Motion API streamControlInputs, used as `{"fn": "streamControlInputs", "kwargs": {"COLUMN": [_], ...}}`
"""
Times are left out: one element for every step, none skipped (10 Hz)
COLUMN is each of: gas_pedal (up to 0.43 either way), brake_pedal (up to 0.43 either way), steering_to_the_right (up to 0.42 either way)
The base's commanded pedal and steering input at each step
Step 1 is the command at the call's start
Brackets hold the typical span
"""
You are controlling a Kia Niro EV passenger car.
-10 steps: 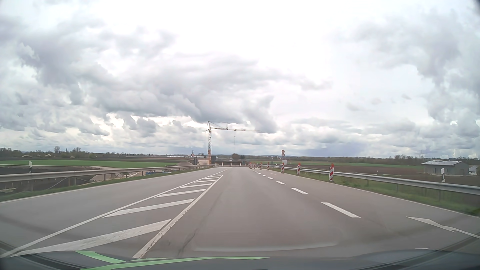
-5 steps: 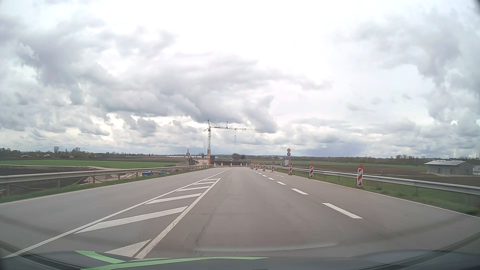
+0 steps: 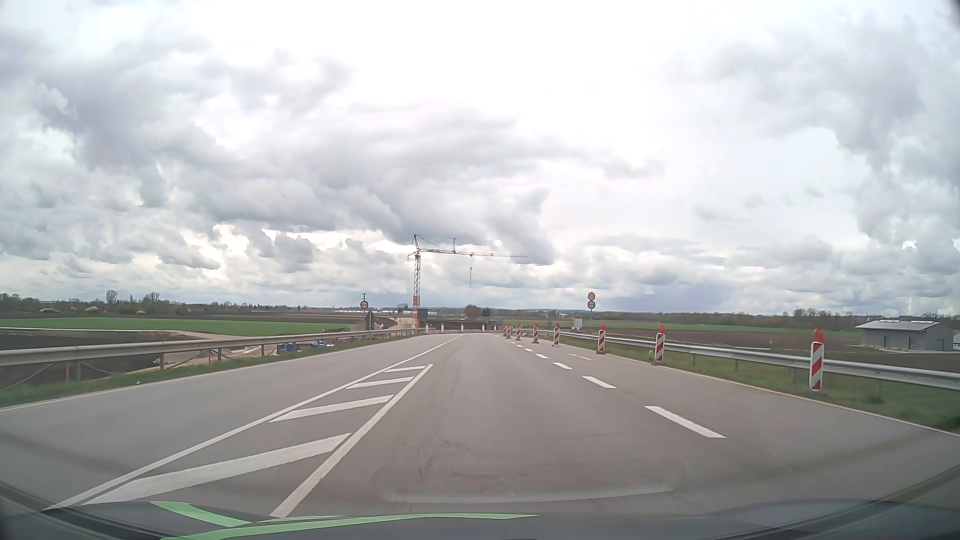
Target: Follow the waypoints while adhering to traffic rules and regulations
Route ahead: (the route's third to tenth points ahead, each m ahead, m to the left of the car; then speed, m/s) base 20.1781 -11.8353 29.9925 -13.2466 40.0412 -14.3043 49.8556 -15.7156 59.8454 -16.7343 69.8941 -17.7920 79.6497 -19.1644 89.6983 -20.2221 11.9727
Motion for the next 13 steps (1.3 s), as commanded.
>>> {"fn": "streamControlInputs", "kwargs": {"gas_pedal": [0.059,0.059,0.059,0.059,0.059,0.059,0.059,0.059,0.059,0.059,0.059,0.059,0.059], "brake_pedal": [0.0,0.0,0.0,0.0,0.0,0.0,0.0,0.0,0.0,0.0,0.0,0.0,0.0], "steering_to_the_right": [0.001,0.001,0.001,0.001,0.001,0.001,0.001,0.001,0.001,0.001,0.001,0.001,0.001]}}
